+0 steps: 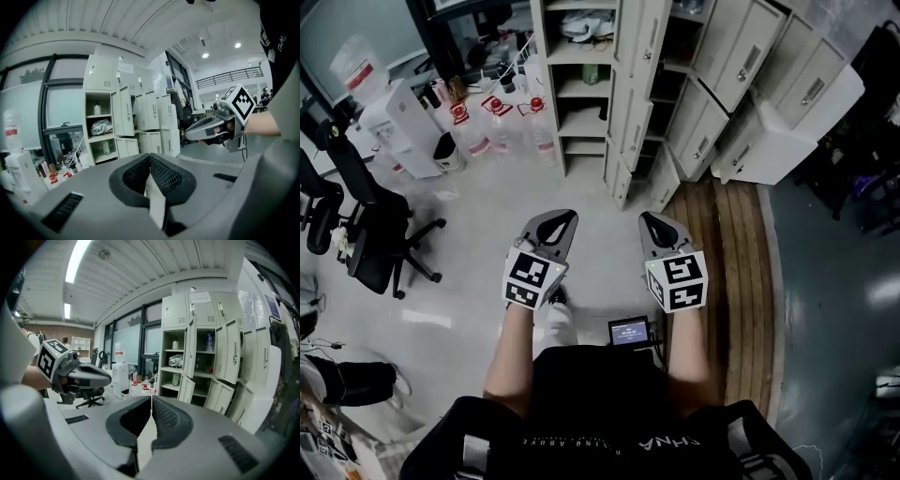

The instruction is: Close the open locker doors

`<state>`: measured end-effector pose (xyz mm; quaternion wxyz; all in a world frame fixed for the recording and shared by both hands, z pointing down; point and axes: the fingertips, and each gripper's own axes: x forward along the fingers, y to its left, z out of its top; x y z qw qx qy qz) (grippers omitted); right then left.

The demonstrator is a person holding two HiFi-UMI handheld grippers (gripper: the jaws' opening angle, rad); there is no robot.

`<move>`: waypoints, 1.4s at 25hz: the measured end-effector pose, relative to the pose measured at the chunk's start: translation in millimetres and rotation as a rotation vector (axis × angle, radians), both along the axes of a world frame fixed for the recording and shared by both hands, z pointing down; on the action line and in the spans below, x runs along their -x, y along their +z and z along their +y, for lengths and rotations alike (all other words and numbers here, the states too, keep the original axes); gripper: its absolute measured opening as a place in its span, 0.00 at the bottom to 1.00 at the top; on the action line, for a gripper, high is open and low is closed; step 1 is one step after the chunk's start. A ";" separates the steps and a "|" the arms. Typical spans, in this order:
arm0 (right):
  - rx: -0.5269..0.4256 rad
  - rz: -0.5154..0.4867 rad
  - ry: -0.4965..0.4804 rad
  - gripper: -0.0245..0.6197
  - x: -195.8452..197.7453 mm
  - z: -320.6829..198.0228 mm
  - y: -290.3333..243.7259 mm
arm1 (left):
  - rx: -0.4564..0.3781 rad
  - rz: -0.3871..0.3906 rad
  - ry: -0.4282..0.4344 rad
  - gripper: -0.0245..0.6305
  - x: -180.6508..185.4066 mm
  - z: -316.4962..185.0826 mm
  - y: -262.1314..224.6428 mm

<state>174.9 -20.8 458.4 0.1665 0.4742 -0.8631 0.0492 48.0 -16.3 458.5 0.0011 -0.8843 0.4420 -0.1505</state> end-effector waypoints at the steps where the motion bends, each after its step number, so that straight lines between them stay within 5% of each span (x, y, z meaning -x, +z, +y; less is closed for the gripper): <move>1: 0.001 0.007 0.008 0.09 4.6 -13.6 0.9 | 0.005 0.000 0.011 0.07 4.1 -15.5 2.4; 10: -0.019 0.019 0.082 0.09 54.8 -145.4 -21.4 | -0.006 -0.019 0.117 0.07 44.3 -156.3 -16.1; 21: -0.020 0.049 0.104 0.09 118.4 -235.6 -17.0 | -0.011 -0.020 0.156 0.07 106.4 -255.0 -14.8; 35: -0.038 0.093 0.023 0.09 69.6 -313.3 -26.3 | -0.034 0.044 0.090 0.07 45.5 -316.3 -25.6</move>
